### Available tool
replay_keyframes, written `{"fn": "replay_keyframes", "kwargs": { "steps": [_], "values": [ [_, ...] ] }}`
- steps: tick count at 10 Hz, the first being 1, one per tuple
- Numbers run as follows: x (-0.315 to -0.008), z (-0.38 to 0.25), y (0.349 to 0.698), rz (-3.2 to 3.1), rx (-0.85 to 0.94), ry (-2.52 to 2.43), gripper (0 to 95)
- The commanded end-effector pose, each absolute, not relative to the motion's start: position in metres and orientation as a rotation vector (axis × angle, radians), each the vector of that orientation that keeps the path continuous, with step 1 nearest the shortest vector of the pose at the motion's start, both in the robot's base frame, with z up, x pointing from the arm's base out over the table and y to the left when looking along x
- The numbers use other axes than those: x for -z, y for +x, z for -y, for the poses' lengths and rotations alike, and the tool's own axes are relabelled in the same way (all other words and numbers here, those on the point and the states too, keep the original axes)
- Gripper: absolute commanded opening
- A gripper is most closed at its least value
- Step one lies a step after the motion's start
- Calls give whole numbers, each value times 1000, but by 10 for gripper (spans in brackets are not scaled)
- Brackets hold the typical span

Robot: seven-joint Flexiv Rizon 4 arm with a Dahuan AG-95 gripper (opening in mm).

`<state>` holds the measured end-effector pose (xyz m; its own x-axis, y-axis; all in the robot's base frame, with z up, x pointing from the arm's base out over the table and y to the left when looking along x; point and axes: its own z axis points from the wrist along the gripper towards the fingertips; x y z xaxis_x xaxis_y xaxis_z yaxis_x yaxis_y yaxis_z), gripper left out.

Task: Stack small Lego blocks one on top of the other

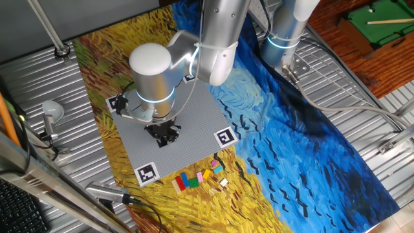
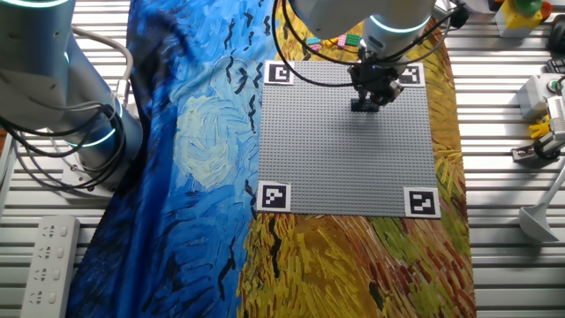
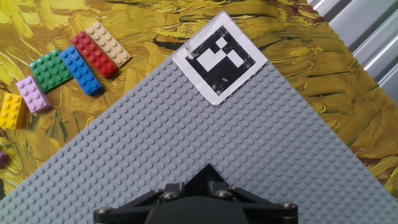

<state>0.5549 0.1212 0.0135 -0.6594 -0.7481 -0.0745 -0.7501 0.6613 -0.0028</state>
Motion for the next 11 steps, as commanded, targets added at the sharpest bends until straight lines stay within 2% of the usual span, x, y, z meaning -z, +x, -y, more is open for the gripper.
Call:
{"fn": "replay_keyframes", "kwargs": {
  "steps": [1, 5, 11],
  "values": [
    [-2, -121, 556, -2790, -54, -1270, 190],
    [1, -120, 553, -2782, -54, -1280, 190],
    [-19, -126, 547, -2820, -45, -1243, 190]
  ]
}}
